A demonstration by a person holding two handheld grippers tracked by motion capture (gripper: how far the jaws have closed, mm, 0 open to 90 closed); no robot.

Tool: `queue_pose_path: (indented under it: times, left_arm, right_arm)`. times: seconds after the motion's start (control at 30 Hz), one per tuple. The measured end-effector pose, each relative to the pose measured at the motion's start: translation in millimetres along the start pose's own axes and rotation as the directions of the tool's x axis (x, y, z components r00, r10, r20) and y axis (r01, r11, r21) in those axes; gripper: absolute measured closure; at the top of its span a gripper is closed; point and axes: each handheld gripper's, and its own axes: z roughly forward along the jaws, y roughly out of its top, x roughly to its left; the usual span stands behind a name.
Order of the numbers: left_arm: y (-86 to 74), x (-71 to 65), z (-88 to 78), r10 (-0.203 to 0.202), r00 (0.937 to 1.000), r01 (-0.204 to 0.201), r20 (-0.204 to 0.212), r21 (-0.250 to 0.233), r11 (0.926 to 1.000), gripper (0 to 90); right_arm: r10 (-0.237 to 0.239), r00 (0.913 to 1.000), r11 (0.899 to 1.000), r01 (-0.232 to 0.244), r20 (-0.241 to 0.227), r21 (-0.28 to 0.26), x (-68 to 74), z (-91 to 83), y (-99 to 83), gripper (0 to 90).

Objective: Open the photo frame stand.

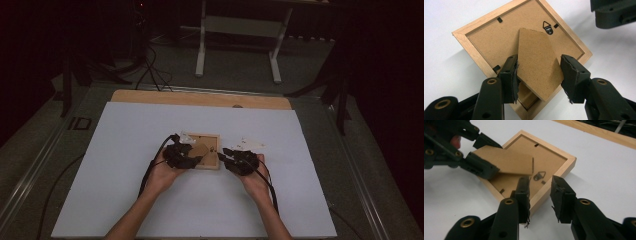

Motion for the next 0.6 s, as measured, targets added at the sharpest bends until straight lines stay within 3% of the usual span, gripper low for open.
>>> queue_pose_path:
  times: [0.17,0.6]
  left_arm:
    - [-3.6,-2.5,-0.6,0.016,0.9998,-0.016,-0.013,-0.016,0.9997,51.5]
    - [-12.8,-11.8,-3.0,0.049,0.9969,-0.053,-0.061,-0.065,0.9965,51.6]
  right_arm:
    - [-0.014,0.9999,1.0,0.014,0.008,0.005,0.9,0.8,7.1,62.9]
    - [0.003,1.0,1.0,-0.003,0.001,0.01,-8.3,1.9,18.7,59.0]
